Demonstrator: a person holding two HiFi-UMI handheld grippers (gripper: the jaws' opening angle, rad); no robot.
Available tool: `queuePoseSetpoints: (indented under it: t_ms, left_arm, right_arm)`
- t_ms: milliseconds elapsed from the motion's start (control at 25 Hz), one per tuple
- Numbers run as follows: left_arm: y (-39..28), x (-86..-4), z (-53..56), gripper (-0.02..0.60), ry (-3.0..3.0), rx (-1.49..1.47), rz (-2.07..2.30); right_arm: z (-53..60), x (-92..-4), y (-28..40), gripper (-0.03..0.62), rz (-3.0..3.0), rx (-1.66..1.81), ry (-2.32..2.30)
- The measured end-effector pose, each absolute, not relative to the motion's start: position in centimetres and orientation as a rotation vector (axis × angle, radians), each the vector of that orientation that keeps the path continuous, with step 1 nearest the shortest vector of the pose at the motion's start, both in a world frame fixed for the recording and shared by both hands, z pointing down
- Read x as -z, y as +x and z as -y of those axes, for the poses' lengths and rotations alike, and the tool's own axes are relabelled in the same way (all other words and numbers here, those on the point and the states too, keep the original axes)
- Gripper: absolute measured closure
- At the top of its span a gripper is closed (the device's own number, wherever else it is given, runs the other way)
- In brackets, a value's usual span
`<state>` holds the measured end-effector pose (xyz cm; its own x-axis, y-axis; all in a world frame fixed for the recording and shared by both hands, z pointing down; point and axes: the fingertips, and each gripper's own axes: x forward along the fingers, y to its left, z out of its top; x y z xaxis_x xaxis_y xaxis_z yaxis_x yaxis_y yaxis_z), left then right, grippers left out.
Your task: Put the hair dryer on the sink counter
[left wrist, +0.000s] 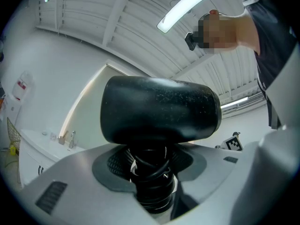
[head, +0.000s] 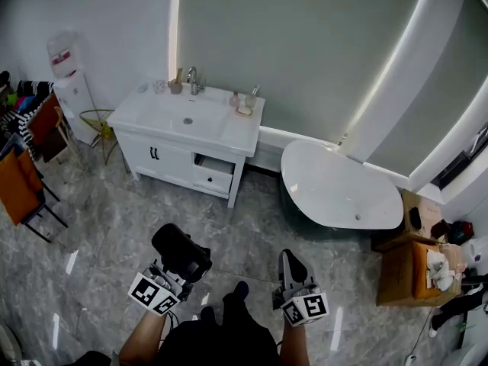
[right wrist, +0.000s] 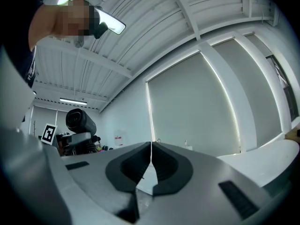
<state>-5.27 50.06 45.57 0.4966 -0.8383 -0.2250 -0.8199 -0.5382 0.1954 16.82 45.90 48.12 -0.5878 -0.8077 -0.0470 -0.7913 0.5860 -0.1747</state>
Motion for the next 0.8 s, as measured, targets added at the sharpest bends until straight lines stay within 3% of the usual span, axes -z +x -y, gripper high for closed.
queuePoseSetpoints:
  t_ms: [800]
  left_arm:
    - [-2.6,-46.4,-32.3,0.36,2.646,0.471,1.516]
  right_arm:
    - [-26.3,-49.4,19.9,0.563,-2.703,0.235,-1.304]
